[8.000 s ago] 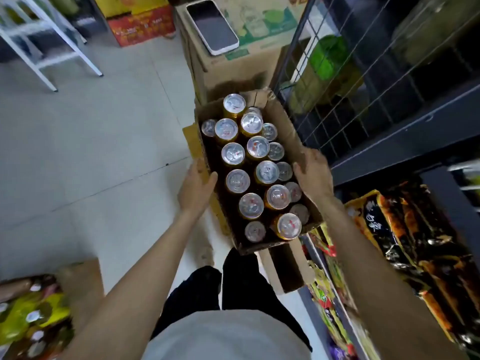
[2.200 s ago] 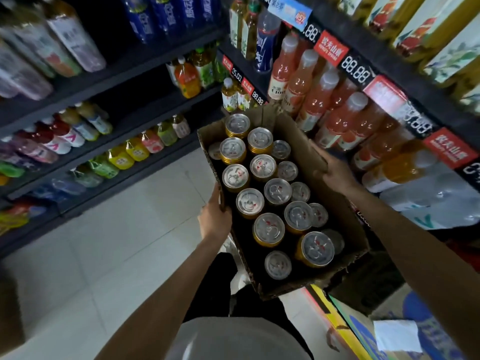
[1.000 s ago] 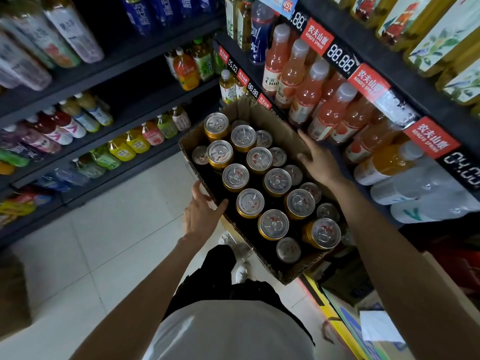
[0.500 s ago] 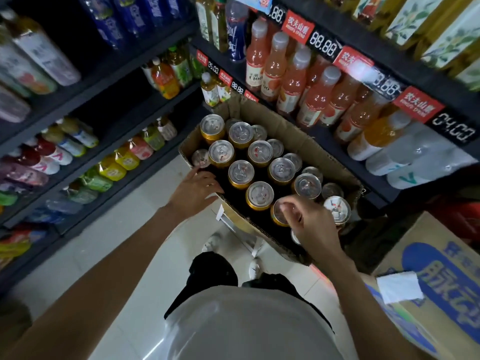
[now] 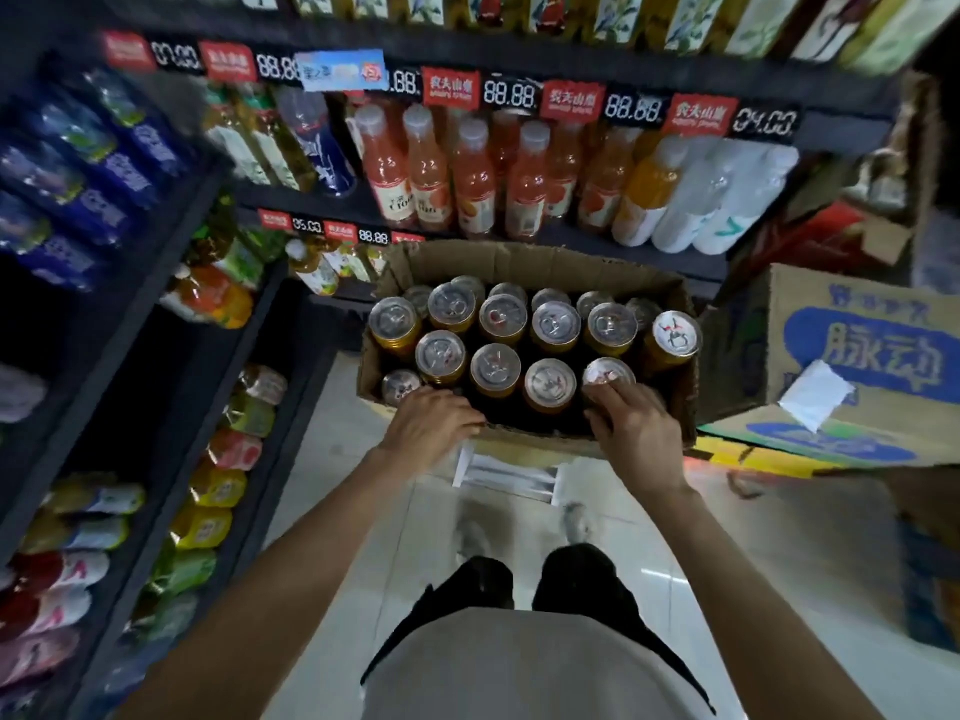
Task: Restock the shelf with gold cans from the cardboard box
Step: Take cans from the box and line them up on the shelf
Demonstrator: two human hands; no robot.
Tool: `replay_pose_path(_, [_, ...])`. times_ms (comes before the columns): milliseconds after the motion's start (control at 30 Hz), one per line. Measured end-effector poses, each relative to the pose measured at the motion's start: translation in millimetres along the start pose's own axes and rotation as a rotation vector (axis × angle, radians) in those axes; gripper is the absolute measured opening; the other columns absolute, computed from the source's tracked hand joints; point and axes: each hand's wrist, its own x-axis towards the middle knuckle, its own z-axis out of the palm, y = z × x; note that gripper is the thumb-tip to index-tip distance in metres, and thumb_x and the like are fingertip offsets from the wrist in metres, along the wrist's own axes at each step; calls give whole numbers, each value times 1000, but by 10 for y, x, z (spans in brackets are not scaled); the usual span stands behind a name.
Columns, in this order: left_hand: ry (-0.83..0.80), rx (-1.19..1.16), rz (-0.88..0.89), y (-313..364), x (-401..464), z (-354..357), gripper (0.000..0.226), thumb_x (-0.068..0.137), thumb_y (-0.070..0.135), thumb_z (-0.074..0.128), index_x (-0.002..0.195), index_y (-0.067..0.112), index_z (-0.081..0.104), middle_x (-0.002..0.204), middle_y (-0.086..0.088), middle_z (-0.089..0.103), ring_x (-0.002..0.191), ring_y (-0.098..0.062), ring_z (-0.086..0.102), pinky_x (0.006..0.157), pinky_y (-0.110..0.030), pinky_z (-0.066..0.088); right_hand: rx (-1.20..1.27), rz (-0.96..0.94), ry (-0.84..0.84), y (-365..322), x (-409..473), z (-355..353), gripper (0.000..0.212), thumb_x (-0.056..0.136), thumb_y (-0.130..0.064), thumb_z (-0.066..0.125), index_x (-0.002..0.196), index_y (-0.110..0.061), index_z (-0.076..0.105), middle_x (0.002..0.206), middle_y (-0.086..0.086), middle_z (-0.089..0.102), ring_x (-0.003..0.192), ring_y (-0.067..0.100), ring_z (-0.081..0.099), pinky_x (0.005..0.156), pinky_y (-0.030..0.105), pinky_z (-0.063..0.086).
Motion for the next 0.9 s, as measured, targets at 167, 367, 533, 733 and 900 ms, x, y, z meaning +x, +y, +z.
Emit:
replay_pose_path(167, [-78,-99,11,-3,47,-212,35,89,46,55,117,27,64,103,6,69,96,-14,63,74,-29,50,-17,42,29,-95,49,-14,23,73,-17,77,93,-11,67,90,7,67,76,30,62,47,28,45])
replay_pose_path(367, [373,-249,-67,-327,238,-663,30,87,28,60,116,20,63,98,4,69,89,-13,63,70,-24,50,118,-30,16,-190,556,-155,41,75,-13,73,114,-11,63,103,9,66,94,34,59,73,39,52])
replay_pose_path(533, [166,-289,-401,-859,346,-637,70,76,10,70,138,25,41,136,-5,46,127,-25,40,101,-39,40,159,-213,-147,-322,1235,-8,54,74,-10,72,125,-11,56,106,11,61,95,35,56,84,42,48])
replay_pose_path(733, [-107,-73,-396,-1049,279,-375,92,73,21,75,148,26,21,146,-3,33,134,-25,28,108,-35,26,197,-320,-459,-593,1694,429,64,79,-12,57,140,-20,39,133,11,48,121,33,45,100,46,39])
replay_pose_path(900, [-78,-9,-415,-1120,263,-271,93,72,29,77,146,28,23,140,-3,40,130,-24,32,105,-36,28,122,-343,-703,-770,1829,719,86,75,-10,64,147,-21,20,145,11,36,135,31,30,101,49,39])
